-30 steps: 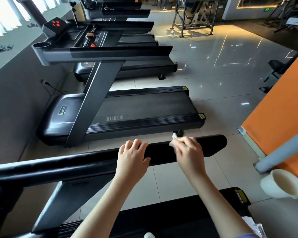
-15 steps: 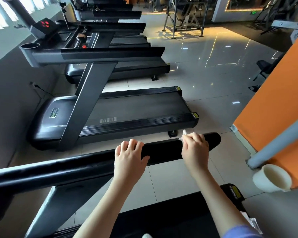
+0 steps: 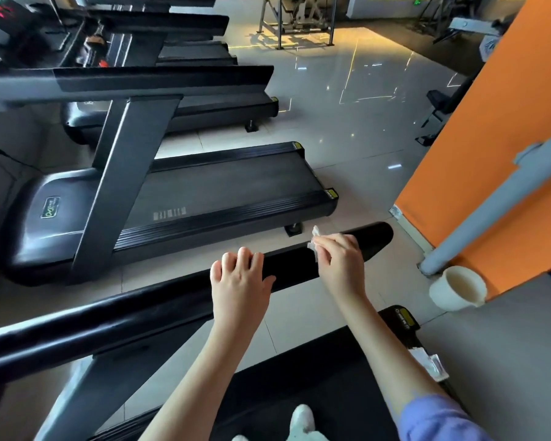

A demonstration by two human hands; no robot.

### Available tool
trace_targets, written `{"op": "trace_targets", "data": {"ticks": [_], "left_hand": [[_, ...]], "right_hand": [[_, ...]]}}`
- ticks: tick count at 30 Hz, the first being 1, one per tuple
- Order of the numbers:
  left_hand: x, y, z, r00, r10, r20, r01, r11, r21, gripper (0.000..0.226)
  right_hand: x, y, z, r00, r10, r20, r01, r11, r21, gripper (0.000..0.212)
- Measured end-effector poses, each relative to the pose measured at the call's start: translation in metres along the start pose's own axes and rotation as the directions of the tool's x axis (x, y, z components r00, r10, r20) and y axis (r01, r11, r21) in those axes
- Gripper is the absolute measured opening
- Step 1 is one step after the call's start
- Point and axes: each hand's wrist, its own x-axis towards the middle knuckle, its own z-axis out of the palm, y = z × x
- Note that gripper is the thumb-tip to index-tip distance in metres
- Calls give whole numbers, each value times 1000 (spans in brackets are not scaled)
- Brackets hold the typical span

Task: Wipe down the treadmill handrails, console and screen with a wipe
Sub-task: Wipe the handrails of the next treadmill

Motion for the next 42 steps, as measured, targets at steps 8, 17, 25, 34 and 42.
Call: {"op": "trace_targets", "data": {"ticks": [8, 17, 25, 34, 42], "left_hand": [[0, 2, -1, 999, -6, 34, 5, 1000, 31, 41], [3, 15, -4, 996, -76, 47, 72, 994, 88, 46], [20, 63, 7, 998, 3, 70, -4, 1000, 20, 50], [26, 74, 15, 993, -87, 74, 82, 994, 73, 51], [25, 73, 16, 995, -80, 60, 76, 994, 75, 52]], "right_hand": [[6, 27, -18, 990, 123, -75, -122, 992, 7, 12], [11, 56, -22, 997, 15, -73, -15, 1000, 4, 8], [13, 64, -25, 991, -131, 32, 131, 991, 16, 2], [23, 66, -27, 980, -192, 53, 188, 980, 71, 20], [42, 80, -23, 992, -128, 18, 128, 992, 8, 36]]}}
